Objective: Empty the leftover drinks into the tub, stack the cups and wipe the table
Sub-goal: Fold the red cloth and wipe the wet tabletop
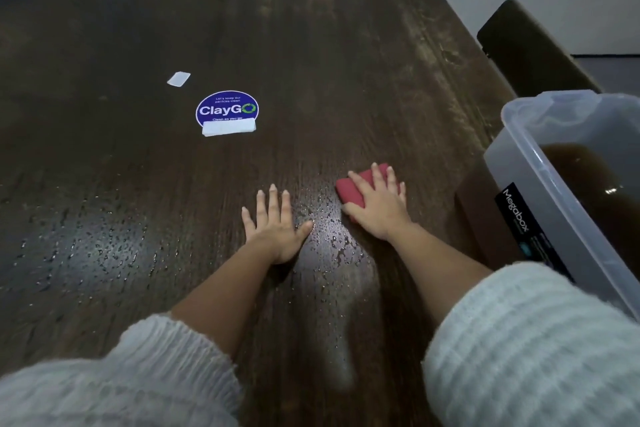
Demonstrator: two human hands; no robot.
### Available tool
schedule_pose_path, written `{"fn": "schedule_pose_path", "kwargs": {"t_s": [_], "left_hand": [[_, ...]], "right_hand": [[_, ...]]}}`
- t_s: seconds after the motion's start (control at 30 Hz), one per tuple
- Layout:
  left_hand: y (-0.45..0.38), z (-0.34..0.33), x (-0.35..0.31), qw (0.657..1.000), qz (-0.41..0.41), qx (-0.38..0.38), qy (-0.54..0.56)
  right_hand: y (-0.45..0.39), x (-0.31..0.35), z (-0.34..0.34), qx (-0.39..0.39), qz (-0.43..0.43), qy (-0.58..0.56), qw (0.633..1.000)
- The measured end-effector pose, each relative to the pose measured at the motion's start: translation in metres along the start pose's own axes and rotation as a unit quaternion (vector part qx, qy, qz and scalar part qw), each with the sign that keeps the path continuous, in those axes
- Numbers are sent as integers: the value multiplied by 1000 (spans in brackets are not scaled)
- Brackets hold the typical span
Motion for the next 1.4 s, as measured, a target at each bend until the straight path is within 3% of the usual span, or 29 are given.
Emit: {"fn": "schedule_pose_path", "kwargs": {"t_s": [0.2,0.37,0.47,0.53,0.6,0.67,0.73,0.8,0.9,1.03,1.17,1.27,1.33,1.4], "left_hand": [[2,0,4,998,-8,-37,47],[12,2,16,983,-22,-121,135],[18,-5,26,993,24,-94,64],[18,-9,30,997,31,-66,36],[16,-7,31,998,28,-44,33],[14,-4,31,999,29,-23,36],[13,-3,30,999,28,-16,33],[12,-3,31,999,30,-10,31],[10,-3,31,999,30,-5,34],[9,-4,33,999,30,-5,43],[14,5,32,997,32,-27,62],[30,6,22,988,-4,-83,128],[49,1,9,966,-54,-121,220],[69,-6,-5,930,-68,-113,342]], "right_hand": [[101,41,-42,-18,93,7,995],[164,55,-69,-103,201,-144,963],[155,40,-37,-128,109,-342,925],[133,24,-9,-177,36,-406,896],[102,4,13,-187,-22,-333,924],[71,-16,26,-106,-94,-170,975],[47,-29,31,-21,-136,-90,986],[28,-28,24,29,-132,-56,989],[22,-4,10,25,-100,-12,995],[59,36,-18,31,10,61,998],[118,62,-39,42,70,62,995],[145,66,-37,-10,104,68,992],[152,65,-24,-28,74,28,996],[149,62,-10,-26,-31,-146,988]]}}
Point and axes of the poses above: each hand's wrist, its own y-axis away from the middle knuckle, its own z-axis out of the back of the hand, x = y × z, the point moved 1 cm from there along -y, towards the middle knuckle, and after that the axes turned 4 degrees about z, right-handed, at the moved point
